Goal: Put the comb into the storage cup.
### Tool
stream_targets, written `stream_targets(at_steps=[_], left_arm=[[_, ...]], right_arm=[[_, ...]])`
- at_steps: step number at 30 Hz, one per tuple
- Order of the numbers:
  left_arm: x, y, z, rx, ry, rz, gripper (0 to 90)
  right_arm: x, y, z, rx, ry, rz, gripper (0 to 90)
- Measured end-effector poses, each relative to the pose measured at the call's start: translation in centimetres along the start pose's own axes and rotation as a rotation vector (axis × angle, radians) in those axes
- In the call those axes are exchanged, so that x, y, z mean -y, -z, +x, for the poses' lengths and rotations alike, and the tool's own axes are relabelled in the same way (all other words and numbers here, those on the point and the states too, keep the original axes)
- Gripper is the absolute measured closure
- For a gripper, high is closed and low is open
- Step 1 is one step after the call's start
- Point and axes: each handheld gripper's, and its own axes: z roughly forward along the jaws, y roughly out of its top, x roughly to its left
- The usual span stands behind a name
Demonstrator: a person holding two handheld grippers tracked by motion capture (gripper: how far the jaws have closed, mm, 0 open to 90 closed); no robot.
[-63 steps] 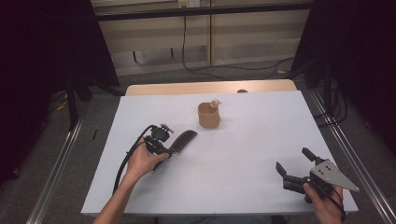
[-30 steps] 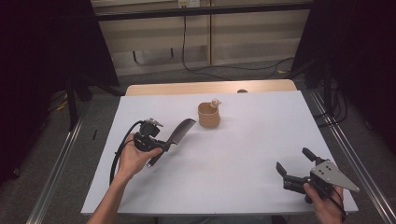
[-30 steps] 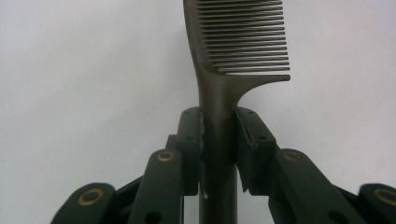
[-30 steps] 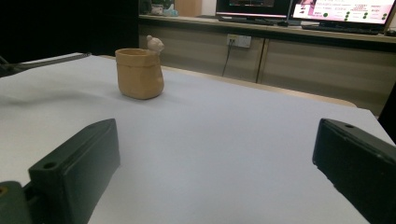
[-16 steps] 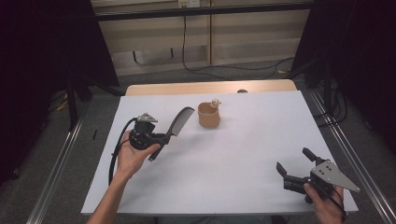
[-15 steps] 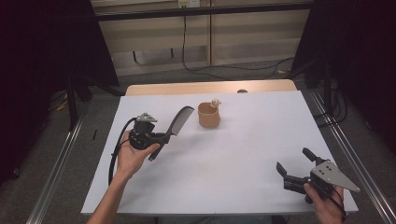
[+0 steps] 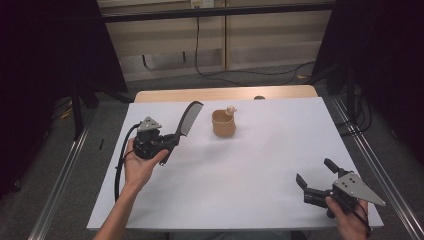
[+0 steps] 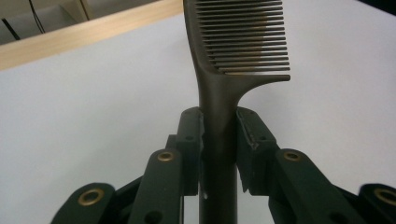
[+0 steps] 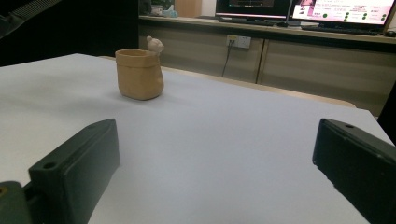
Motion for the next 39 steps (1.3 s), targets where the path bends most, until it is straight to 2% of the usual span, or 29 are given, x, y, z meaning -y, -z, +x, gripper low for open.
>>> stream_targets(at_steps=[5, 8, 13, 18, 24, 28, 39], left_arm=[[0.0, 0.4, -0.2, -0.006, 0.0, -0.079, 72.7], [0.0, 0.7, -0.1, -0.012, -0.014, -0.122, 72.8], [0.0, 1.3, -0.1, -0.023, -0.02, -0.18, 72.7], [0.0, 1.4, -0.2, -0.028, -0.001, -0.227, 72.7], [0.0, 1.2, -0.1, -0.032, -0.011, -0.263, 72.7], [0.0, 0.7, -0.2, -0.016, -0.004, -0.288, 72.7], [-0.8, -0.9, -1.0, 0.0, -0.009, -0.341, 72.7]], right_arm=[[0.0, 0.0, 0.0, 0.001, 0.0, 0.0, 0.3], [0.0, 0.0, 0.0, -0.001, 0.001, -0.003, 0.3], [0.0, 0.0, 0.0, -0.001, -0.001, -0.002, 0.3], [0.0, 0.0, 0.0, -0.001, -0.001, -0.002, 0.3], [0.0, 0.0, 0.0, -0.001, -0.001, -0.004, 0.2], [0.0, 0.0, 0.0, -0.001, -0.001, -0.004, 0.3], [0.0, 0.0, 0.0, -0.002, 0.0, -0.008, 0.3]])
